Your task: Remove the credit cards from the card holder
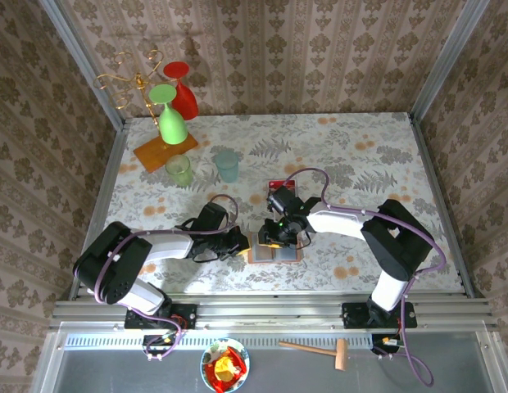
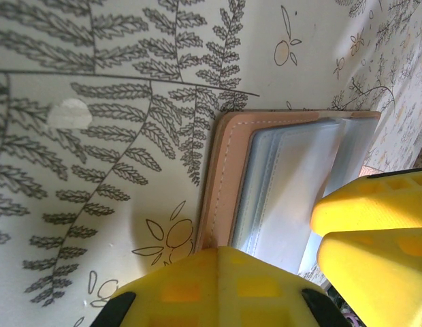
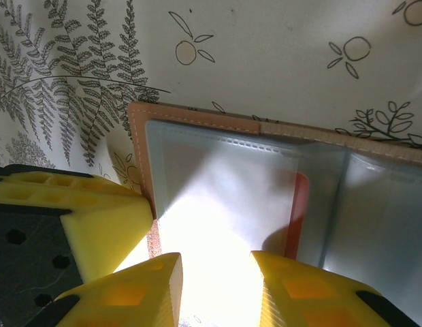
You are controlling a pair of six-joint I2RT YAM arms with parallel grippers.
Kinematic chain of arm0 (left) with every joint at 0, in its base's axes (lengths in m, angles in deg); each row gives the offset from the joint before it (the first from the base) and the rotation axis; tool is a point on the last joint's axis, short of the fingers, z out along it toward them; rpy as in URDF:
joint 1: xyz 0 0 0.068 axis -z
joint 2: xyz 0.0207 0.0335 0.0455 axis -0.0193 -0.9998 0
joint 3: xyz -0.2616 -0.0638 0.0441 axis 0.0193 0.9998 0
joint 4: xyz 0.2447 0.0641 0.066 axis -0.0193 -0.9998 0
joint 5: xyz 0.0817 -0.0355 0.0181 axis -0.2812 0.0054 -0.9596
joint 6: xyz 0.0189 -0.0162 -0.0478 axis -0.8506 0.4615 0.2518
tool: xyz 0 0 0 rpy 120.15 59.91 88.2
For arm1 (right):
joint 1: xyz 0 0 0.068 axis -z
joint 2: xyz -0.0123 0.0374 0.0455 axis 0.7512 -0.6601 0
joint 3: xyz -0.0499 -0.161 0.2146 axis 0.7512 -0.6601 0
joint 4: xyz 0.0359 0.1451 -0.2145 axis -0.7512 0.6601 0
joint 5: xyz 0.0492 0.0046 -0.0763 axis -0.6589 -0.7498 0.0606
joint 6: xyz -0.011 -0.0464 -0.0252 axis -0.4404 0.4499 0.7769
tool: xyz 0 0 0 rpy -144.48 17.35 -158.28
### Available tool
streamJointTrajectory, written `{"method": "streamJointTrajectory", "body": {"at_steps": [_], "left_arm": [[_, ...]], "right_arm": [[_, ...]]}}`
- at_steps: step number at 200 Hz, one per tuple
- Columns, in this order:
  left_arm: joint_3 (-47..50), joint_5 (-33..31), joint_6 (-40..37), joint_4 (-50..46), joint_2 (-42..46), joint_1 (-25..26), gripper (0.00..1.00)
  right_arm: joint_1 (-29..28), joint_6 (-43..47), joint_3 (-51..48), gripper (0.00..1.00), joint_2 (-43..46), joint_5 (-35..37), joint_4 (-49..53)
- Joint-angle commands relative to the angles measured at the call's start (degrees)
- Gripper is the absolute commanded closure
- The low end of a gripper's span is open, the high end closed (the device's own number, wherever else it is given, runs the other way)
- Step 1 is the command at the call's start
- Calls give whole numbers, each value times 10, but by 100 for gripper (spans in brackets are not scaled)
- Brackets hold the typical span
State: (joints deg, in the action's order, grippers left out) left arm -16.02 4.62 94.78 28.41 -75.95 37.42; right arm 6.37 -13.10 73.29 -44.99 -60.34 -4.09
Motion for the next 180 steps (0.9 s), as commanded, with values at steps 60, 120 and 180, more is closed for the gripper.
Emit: {"method": "streamJointTrajectory", "body": {"at_steps": [60,120,180], "left_arm": [[0,-1,-3,-18,-14,-1,93],[-1,-2,-3,-19,-16,-1,93],[-9,0,-7,-27,-19,-2,93]], "right_arm": [[-4,13,3,66,-4,32,50],[-3,15,5,66,11,40,59],[5,15,-5,66,25,40,54]]}}
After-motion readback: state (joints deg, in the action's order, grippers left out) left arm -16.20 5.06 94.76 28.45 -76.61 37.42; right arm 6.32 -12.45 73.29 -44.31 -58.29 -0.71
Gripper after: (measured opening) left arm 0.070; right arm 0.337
